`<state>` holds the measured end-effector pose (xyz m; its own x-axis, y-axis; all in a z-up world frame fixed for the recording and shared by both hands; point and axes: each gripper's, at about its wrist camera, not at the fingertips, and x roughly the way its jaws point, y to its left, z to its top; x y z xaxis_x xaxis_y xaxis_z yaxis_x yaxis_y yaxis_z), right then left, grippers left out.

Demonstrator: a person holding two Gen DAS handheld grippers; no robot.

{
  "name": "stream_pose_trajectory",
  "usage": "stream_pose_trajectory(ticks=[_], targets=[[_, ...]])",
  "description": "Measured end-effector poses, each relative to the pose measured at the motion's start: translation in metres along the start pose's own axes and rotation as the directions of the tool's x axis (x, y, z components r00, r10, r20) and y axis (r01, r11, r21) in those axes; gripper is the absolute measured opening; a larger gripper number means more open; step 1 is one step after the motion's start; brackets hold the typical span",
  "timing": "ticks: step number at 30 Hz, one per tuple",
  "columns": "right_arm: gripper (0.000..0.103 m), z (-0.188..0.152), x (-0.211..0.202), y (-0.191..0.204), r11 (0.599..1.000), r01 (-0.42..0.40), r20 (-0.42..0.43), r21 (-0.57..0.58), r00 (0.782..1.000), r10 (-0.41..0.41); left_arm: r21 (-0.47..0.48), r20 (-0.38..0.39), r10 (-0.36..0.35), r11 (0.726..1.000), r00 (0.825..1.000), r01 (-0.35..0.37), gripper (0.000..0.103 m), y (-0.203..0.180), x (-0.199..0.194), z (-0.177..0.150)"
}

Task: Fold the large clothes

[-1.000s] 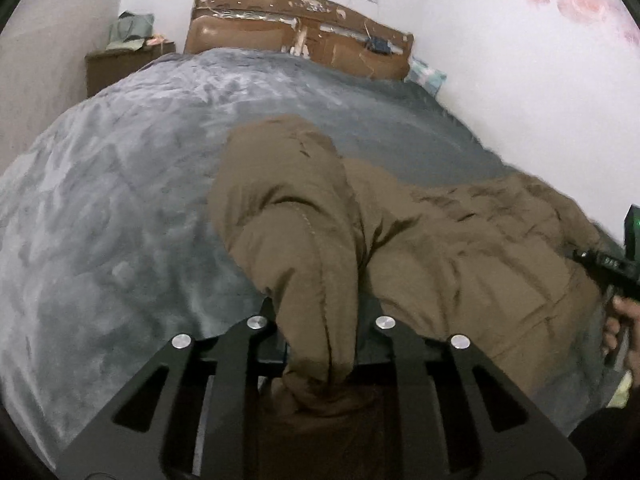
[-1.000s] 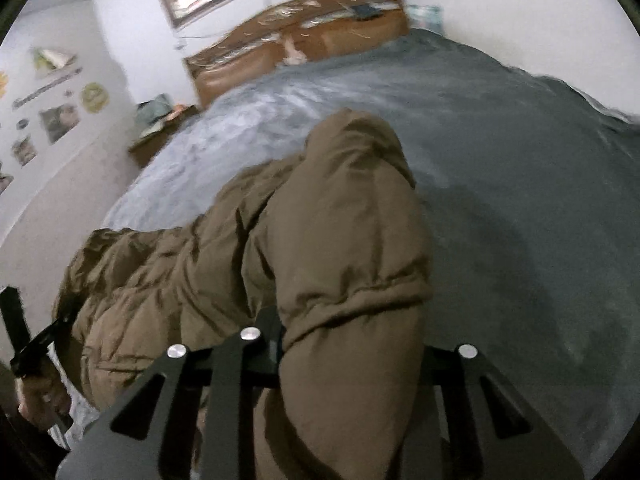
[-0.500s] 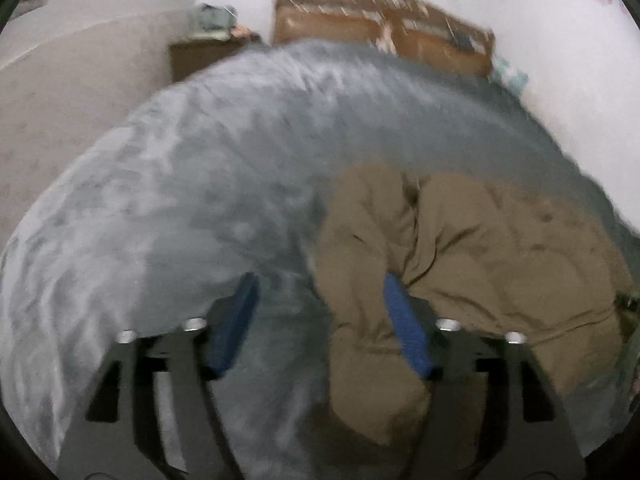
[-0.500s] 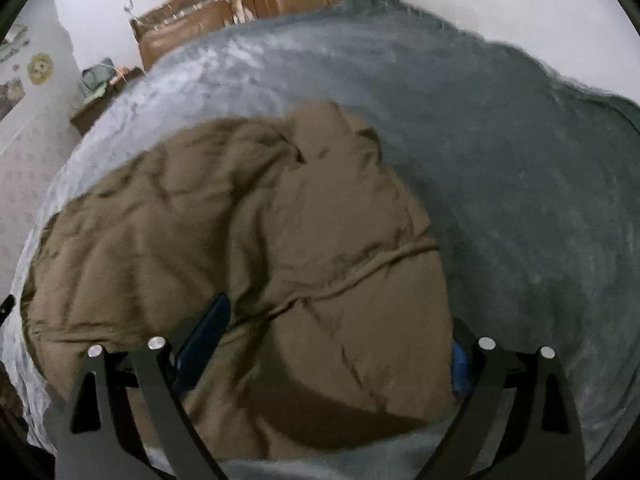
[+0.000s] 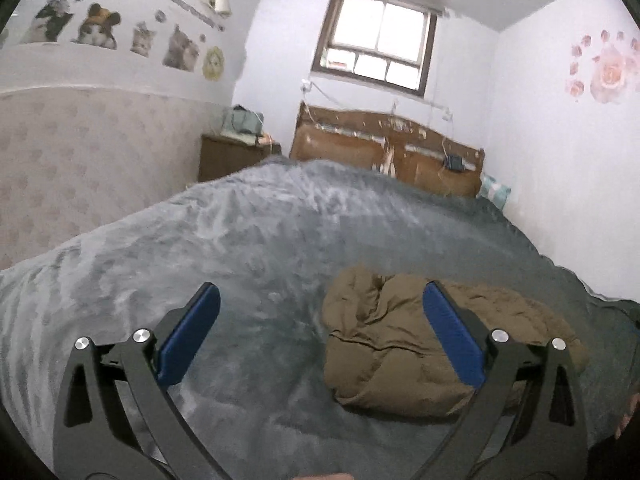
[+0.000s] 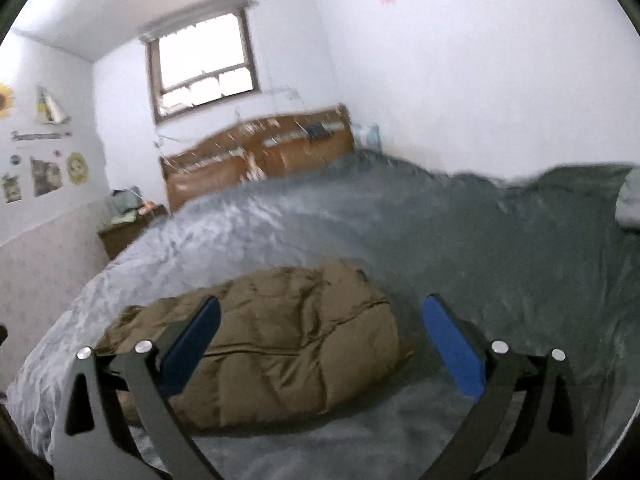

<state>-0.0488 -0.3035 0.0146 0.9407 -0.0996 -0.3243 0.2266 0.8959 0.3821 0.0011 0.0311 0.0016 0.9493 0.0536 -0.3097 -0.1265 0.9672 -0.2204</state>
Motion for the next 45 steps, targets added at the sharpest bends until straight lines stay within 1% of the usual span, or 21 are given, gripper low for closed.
stream_pose_trajectory(ticks=[2,5,7,8,9,10,12,14,16,17,19,21,24,28,34,36,41,45], targets=[[0.101,-0.004,-0.014,0.015,0.998,-0.023,0.023,-0.053,0.999,0.024,0.01,0.013,-0.002,1.0,1.0,0.002,0.1,-0.004,-0.017,-0.006],[0.101,-0.014,-0.039,0.036,0.988,-0.064,0.034,-0.142,0.997,0.07,0.042,0.076,-0.035,0.999,0.996,0.032,0.1,-0.011,-0.048,-0.015],[0.101,-0.021,-0.046,0.054,0.973,-0.088,0.029,-0.212,0.995,0.097,0.076,0.102,-0.077,0.995,0.992,0.07,0.1,-0.015,-0.062,-0.02],[0.101,-0.024,-0.047,0.062,0.964,-0.092,0.028,-0.248,0.994,0.103,0.11,0.107,-0.116,0.988,0.987,0.105,0.1,-0.021,-0.066,-0.022],[0.101,-0.026,-0.048,0.07,0.955,-0.083,0.03,-0.283,0.995,0.095,0.138,0.113,-0.127,0.984,0.985,0.111,0.1,-0.026,-0.069,-0.023],[0.101,-0.028,-0.049,0.079,0.945,-0.068,0.034,-0.319,0.996,0.083,0.158,0.11,-0.128,0.981,0.986,0.11,0.1,-0.031,-0.068,-0.023],[0.101,-0.031,-0.046,0.089,0.933,-0.059,0.042,-0.356,0.996,0.079,0.197,0.066,-0.117,0.975,0.991,0.102,0.1,-0.044,-0.057,-0.025],[0.101,-0.033,-0.048,0.093,0.924,-0.037,0.06,-0.38,0.996,0.065,0.215,0.034,-0.1,0.972,0.994,0.091,0.1,-0.052,-0.046,-0.024],[0.101,-0.035,-0.051,0.097,0.913,-0.038,0.064,-0.405,0.995,0.07,0.211,0.028,-0.084,0.975,0.996,0.076,0.1,-0.052,-0.043,-0.024],[0.101,-0.037,-0.05,0.098,0.91,-0.037,0.064,-0.413,0.996,0.069,0.206,0.037,-0.074,0.976,0.997,0.065,0.1,-0.054,-0.04,-0.022],[0.101,-0.037,-0.049,0.097,0.911,-0.04,0.056,-0.411,0.996,0.069,0.196,0.063,-0.069,0.979,0.996,0.056,0.1,-0.048,-0.045,-0.023],[0.101,-0.034,-0.048,0.094,0.92,-0.049,0.051,-0.389,0.996,0.074,0.201,0.092,-0.057,0.979,0.994,0.037,0.1,-0.048,-0.05,-0.023],[0.101,-0.032,-0.042,0.089,0.933,-0.035,0.063,-0.359,0.996,0.062,0.242,0.101,-0.016,0.97,0.995,-0.008,0.1,-0.06,-0.049,-0.026],[0.101,-0.03,-0.041,0.081,0.945,-0.034,0.063,-0.326,0.996,0.058,0.287,0.108,0.012,0.957,0.994,-0.042,0.1,-0.069,-0.05,-0.029],[0.101,-0.027,-0.039,0.072,0.959,-0.042,0.052,-0.279,0.997,0.059,0.311,0.098,0.017,0.949,0.995,-0.047,0.1,-0.074,-0.051,-0.028],[0.101,-0.027,-0.037,0.07,0.962,-0.042,0.041,-0.27,0.998,0.055,0.31,0.095,0.03,0.949,0.995,-0.058,0.1,-0.073,-0.048,-0.029],[0.101,-0.03,-0.032,0.071,0.96,-0.042,0.027,-0.275,0.998,0.051,0.324,0.1,0.064,0.941,0.993,-0.094,0.1,-0.075,-0.043,-0.031],[0.101,-0.033,-0.031,0.076,0.955,-0.039,0.027,-0.294,0.998,0.049,0.332,0.118,0.061,0.938,0.991,-0.097,0.1,-0.075,-0.046,-0.031]])
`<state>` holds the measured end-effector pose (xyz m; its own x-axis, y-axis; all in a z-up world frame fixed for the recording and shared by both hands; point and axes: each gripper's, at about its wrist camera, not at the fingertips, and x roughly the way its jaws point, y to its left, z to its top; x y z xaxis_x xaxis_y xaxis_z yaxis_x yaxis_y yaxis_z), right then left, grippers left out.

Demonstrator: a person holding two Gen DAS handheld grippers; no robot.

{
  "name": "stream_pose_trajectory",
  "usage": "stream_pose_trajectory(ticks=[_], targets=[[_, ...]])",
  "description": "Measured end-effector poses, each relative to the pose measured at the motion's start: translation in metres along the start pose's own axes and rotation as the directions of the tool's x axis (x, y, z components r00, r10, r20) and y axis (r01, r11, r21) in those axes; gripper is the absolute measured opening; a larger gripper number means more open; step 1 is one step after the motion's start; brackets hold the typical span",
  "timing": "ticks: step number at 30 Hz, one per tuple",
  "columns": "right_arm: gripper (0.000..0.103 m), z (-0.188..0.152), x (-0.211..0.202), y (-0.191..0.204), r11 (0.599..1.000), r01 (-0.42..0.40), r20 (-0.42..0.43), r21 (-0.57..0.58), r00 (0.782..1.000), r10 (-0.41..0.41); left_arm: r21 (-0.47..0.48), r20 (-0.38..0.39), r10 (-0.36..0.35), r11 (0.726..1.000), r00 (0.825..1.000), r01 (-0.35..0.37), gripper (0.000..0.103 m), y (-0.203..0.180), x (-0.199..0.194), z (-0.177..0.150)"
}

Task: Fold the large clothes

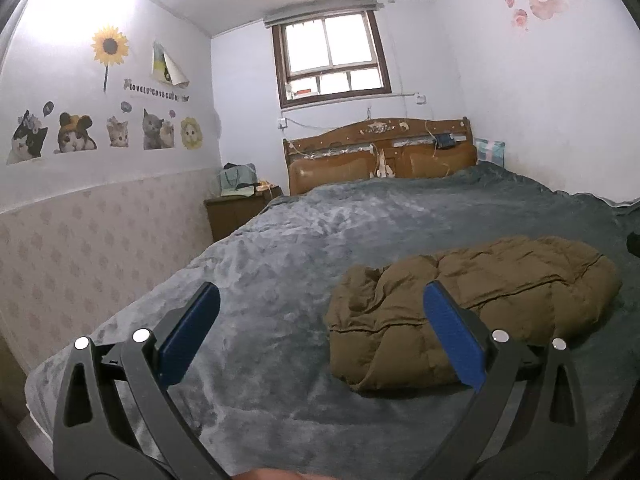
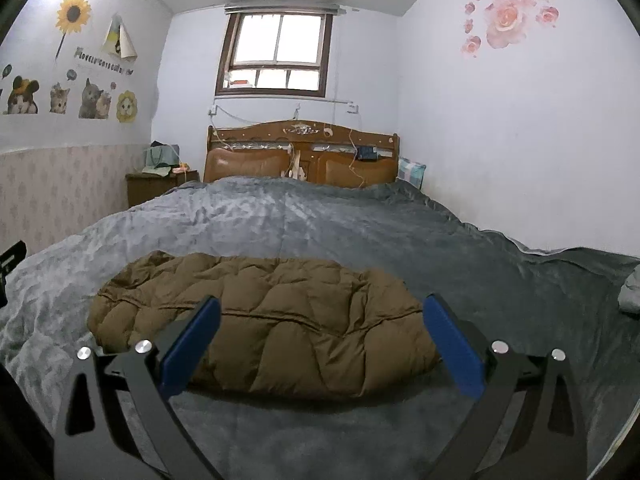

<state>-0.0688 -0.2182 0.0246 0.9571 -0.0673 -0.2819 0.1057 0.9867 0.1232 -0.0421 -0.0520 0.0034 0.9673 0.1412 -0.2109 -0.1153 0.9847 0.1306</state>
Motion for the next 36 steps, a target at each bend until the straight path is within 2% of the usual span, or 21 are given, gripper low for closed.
stream_pose_trajectory(ticks=[36], targets=[[0.101,-0.009,0.011,0.005,0.999,0.0,-0.026,-0.036,1.0,-0.001,0.024,0.002,-0.004,1.0,1.0,0.004,0.1,-0.003,-0.003,0.0]])
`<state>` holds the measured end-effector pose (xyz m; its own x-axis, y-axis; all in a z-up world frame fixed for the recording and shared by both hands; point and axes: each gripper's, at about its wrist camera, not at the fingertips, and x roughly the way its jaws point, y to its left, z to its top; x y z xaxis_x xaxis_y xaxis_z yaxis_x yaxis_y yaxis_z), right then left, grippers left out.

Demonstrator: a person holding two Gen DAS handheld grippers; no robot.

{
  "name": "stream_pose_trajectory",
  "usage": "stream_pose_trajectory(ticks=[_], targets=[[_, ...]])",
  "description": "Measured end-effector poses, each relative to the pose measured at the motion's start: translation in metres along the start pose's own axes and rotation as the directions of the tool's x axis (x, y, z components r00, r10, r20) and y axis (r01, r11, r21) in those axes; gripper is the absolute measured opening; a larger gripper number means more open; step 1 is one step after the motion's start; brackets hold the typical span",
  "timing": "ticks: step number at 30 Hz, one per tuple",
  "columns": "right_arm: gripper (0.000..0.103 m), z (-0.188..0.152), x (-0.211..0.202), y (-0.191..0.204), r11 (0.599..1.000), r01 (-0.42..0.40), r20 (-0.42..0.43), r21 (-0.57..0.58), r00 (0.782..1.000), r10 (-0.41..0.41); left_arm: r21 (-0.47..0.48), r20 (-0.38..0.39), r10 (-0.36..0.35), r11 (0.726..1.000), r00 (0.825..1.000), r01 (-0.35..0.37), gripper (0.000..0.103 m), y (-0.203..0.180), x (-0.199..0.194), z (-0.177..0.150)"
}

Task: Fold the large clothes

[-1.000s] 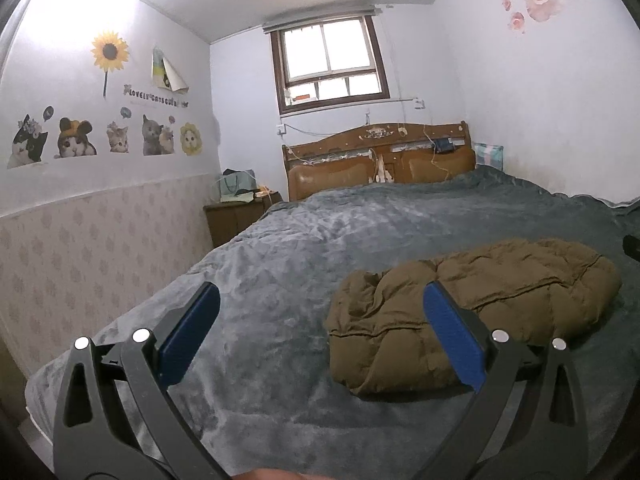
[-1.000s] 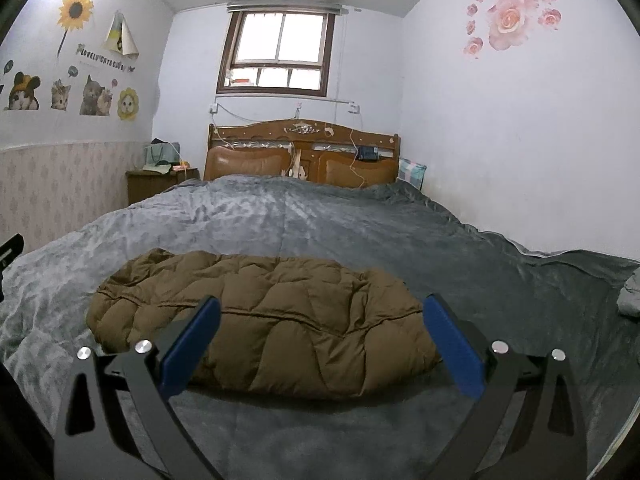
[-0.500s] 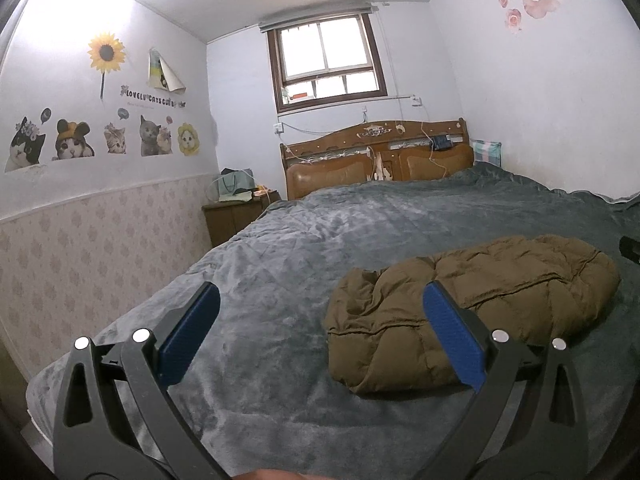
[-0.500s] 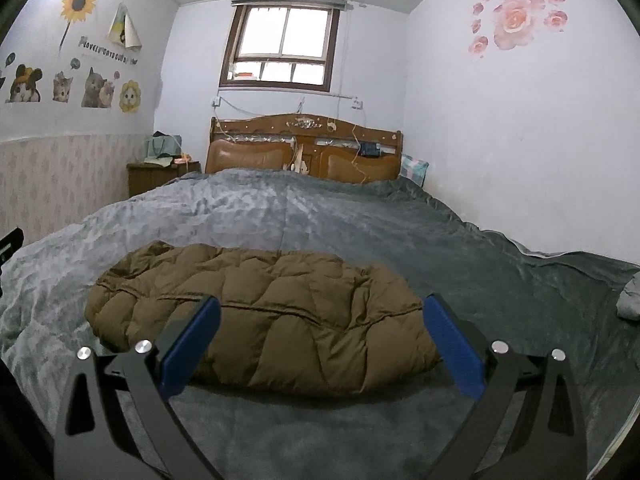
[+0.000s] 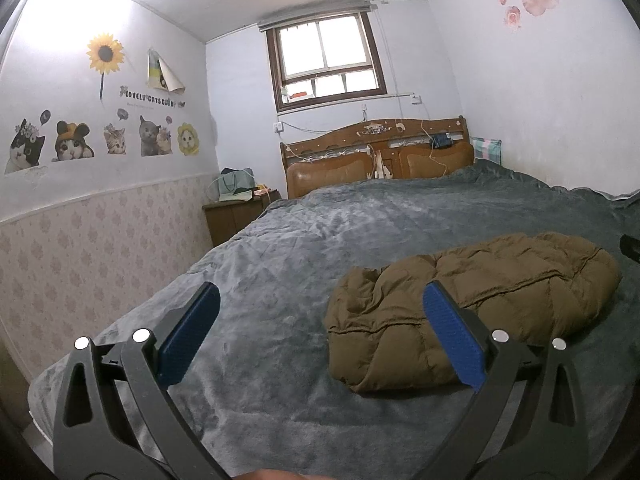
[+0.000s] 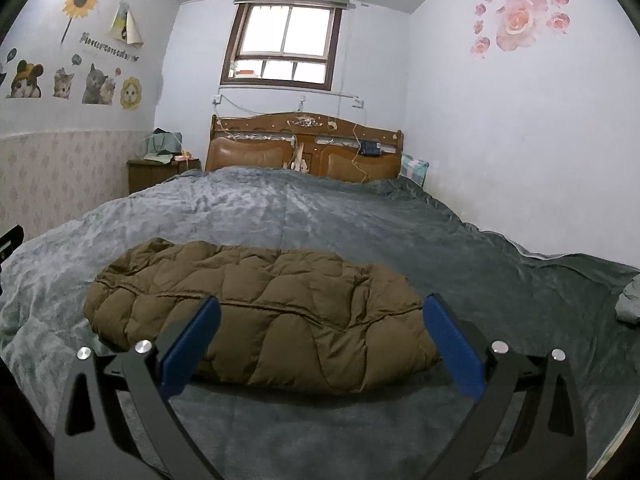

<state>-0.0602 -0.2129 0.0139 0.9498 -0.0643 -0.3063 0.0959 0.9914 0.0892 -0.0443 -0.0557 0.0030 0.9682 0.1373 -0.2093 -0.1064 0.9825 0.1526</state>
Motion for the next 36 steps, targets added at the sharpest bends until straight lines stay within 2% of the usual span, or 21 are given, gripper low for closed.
stream_pose_trajectory(ticks=[36], targets=[[0.101,-0.0005,0.0025,-0.0046,1.0,-0.004,-0.002,-0.004,1.0,0.004,0.001,-0.002,-0.003,1.0,1.0,0.003,0.1,0.0017,-0.0006,0.0006]])
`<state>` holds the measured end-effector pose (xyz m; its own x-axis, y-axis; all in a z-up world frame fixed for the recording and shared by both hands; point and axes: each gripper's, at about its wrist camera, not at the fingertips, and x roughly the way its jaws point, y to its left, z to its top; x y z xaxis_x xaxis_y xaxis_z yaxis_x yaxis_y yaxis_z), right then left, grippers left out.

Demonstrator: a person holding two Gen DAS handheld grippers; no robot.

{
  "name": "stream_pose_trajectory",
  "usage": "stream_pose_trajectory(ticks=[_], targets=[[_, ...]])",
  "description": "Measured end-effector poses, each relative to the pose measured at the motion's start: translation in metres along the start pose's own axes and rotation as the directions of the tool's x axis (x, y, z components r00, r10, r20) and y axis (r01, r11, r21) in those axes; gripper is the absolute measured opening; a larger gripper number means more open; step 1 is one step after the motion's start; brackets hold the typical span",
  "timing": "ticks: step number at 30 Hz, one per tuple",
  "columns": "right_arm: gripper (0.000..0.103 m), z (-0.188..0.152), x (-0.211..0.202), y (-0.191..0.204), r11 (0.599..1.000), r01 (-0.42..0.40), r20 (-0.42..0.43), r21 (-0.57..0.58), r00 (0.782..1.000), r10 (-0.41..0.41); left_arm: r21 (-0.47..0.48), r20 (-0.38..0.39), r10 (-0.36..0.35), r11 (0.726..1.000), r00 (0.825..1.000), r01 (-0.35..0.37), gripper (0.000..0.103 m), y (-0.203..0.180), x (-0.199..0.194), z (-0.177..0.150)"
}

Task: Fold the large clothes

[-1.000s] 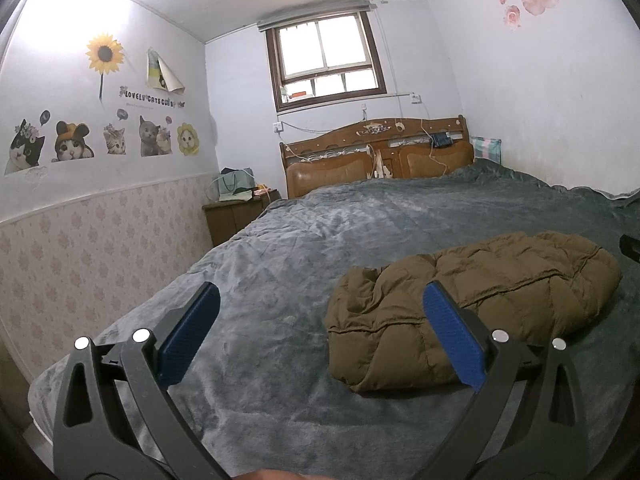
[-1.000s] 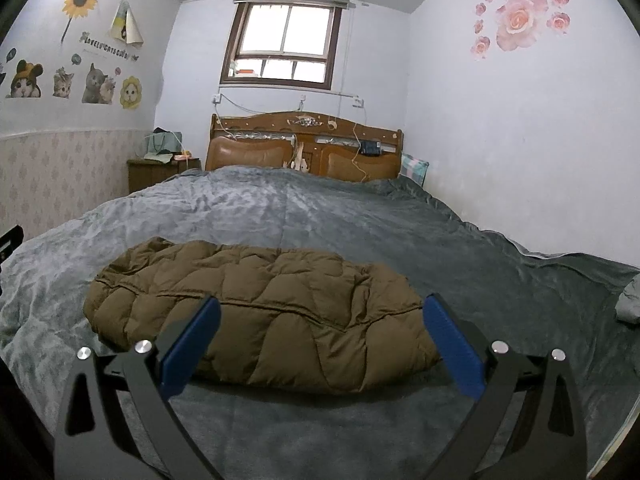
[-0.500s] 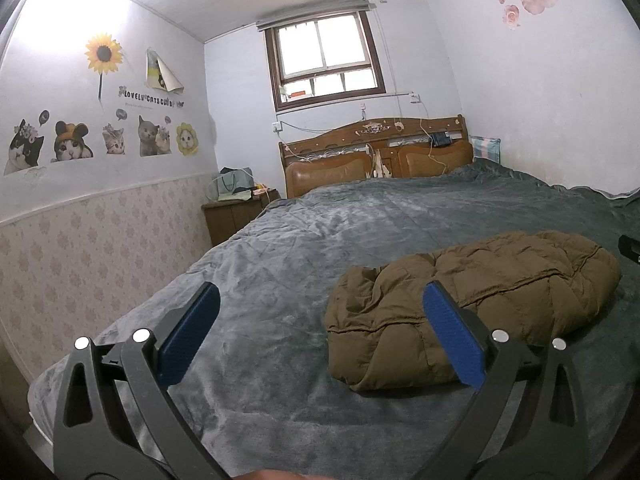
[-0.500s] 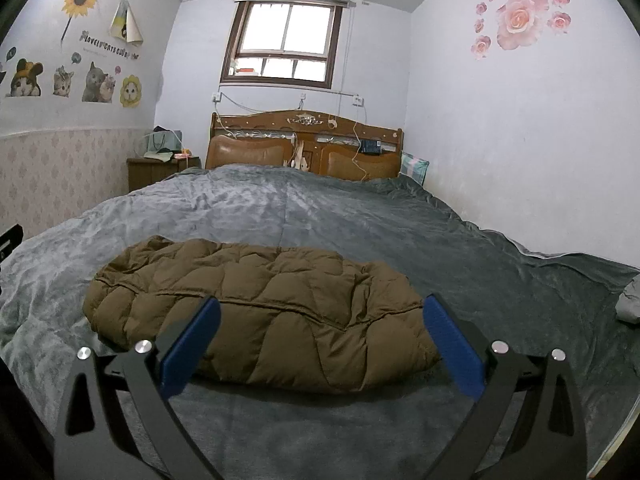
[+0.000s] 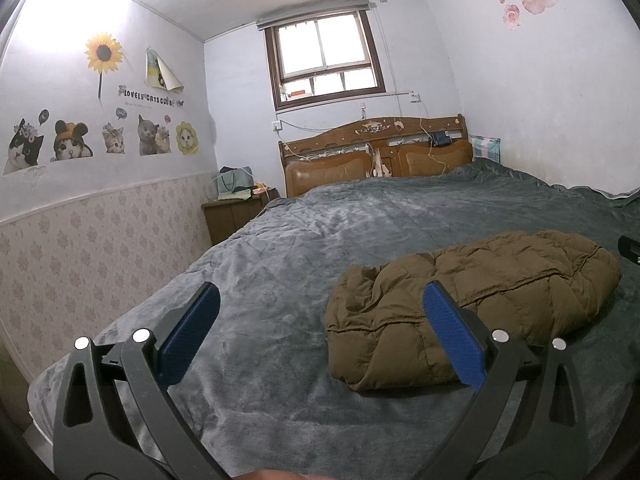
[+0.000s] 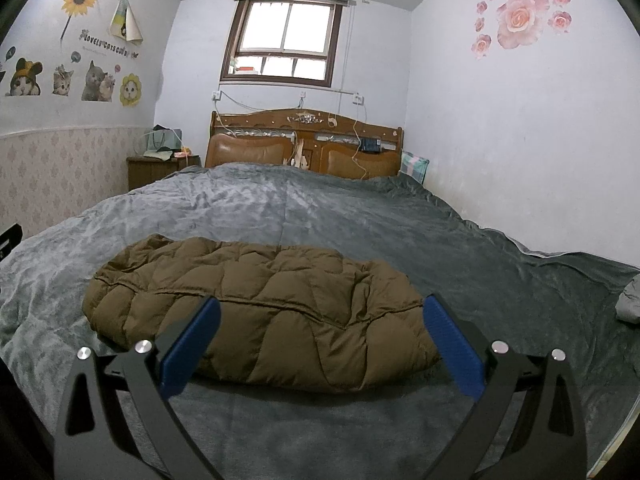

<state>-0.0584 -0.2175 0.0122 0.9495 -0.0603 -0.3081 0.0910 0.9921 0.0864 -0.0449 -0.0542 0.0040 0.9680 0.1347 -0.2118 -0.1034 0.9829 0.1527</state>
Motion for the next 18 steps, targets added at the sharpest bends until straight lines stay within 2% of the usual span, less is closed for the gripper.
stream_pose_trajectory(ticks=[18], targets=[[0.101,-0.0034,0.0011,-0.0004,1.0,-0.002,-0.001,-0.005,1.0,0.002,0.001,0.002,-0.007,1.0,1.0,0.007,0.1,0.0024,0.0007,-0.002]])
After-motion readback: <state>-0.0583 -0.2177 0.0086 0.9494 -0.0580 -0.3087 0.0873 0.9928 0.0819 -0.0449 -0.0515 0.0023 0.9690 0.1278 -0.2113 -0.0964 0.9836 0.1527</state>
